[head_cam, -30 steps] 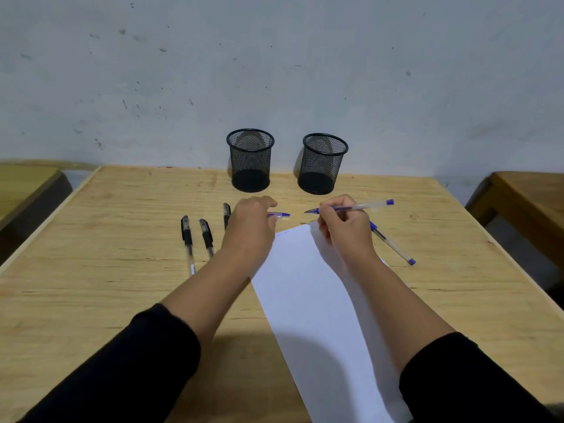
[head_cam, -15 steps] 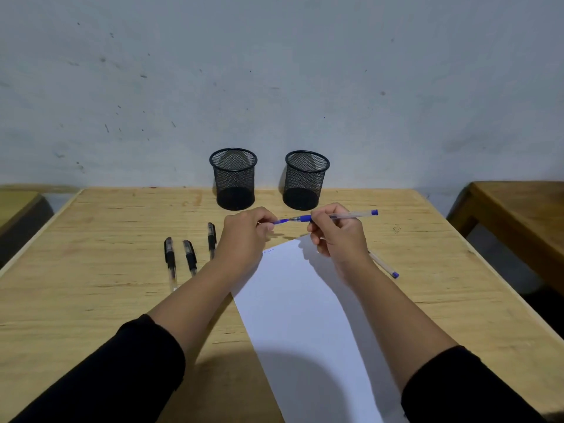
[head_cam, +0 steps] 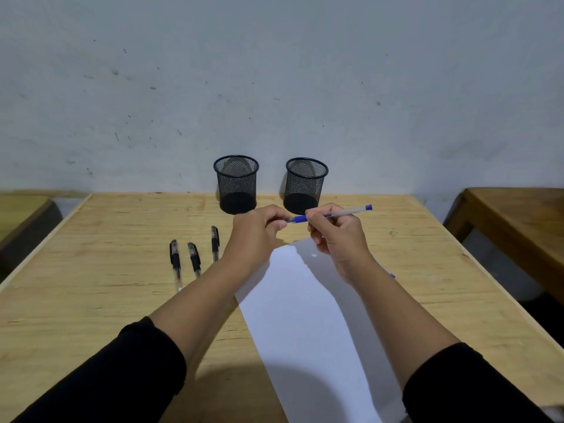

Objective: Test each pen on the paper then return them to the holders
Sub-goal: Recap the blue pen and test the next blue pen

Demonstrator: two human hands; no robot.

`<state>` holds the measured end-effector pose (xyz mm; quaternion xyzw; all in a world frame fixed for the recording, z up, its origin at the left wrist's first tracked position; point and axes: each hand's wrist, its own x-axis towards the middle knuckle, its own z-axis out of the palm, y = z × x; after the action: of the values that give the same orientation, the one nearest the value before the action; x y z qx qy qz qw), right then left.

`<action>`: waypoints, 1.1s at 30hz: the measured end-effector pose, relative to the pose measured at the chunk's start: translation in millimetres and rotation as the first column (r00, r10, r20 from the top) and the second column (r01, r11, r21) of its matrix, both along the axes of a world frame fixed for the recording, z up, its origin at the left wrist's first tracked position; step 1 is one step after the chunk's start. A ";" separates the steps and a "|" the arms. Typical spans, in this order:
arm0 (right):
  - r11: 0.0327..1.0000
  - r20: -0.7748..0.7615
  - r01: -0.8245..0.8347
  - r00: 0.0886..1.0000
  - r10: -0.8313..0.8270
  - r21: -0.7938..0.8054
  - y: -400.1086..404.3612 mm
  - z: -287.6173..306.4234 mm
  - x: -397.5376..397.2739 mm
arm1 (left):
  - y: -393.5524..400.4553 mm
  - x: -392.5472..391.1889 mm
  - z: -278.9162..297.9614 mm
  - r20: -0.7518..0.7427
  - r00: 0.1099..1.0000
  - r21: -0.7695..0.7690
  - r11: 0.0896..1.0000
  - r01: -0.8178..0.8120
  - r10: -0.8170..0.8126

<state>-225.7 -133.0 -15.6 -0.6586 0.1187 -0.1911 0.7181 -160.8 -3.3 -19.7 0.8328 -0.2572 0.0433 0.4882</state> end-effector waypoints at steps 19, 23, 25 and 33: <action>0.978 -0.013 0.116 0.993 -0.119 -0.171 9.4 -1.2 -24.7 | 24.3 10.3 15.3 0.143 0.984 0.059 0.991 -0.120 0.111; 0.861 -0.080 0.125 0.979 -0.188 -0.493 1.7 -6.8 -45.0 | 3.5 5.1 16.5 0.100 0.993 0.012 0.998 -0.061 0.059; 0.819 -0.098 0.145 0.966 -0.238 -0.556 -7.5 -11.0 -55.6 | -8.8 -2.7 12.0 0.060 0.997 -0.019 0.999 -0.049 0.050; 0.672 -0.164 0.233 0.867 -0.471 -0.703 -48.4 -30.3 -72.4 | -33.9 -31.3 -41.2 0.013 0.999 0.287 0.957 -0.034 0.031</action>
<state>-298.1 -181.4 -45.9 -0.8553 0.2888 -0.2435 0.3547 -192.0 -37.2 -60.9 0.8988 -0.2492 0.0171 0.3601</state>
